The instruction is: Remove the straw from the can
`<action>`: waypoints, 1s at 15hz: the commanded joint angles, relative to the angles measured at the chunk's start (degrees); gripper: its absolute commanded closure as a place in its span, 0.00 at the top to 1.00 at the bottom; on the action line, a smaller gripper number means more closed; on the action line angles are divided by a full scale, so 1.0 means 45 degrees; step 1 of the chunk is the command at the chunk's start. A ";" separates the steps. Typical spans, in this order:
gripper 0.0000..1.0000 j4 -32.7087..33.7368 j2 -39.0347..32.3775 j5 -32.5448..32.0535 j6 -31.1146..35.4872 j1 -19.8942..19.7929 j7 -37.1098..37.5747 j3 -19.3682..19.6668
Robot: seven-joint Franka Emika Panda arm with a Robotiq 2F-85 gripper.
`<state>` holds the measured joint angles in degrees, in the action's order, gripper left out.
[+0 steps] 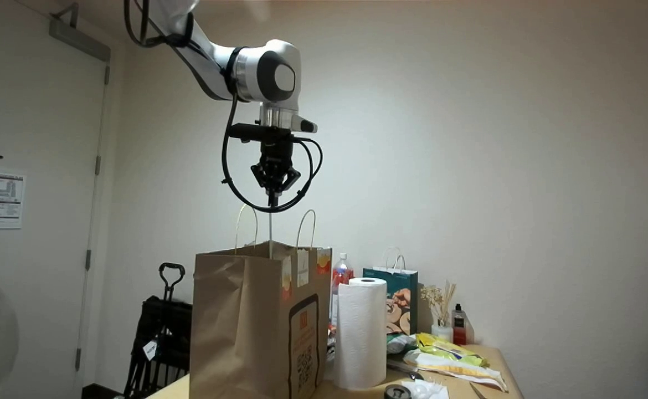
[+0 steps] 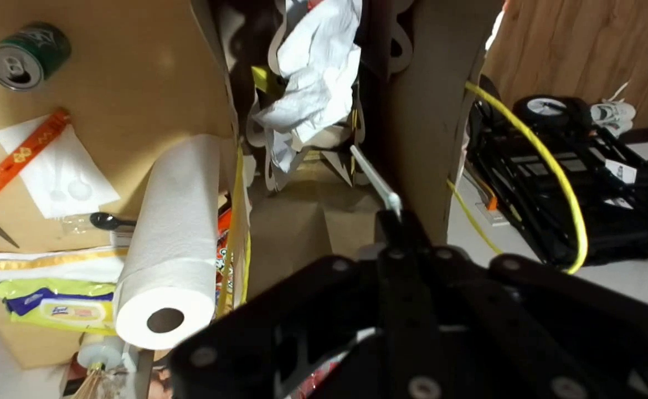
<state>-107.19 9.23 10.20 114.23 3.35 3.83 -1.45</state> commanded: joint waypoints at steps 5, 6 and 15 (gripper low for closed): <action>0.00 -0.0039 -0.0214 -0.0831 -0.0281 -0.0168 0.0150 -0.0094; 0.00 -0.0047 -0.0209 -0.0904 -0.0269 -0.0169 0.0132 -0.0097; 0.72 0.0025 -0.0216 -0.1412 -0.0274 -0.0197 0.0148 -0.0071</action>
<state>-107.34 8.21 4.99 113.36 3.04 3.88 -1.40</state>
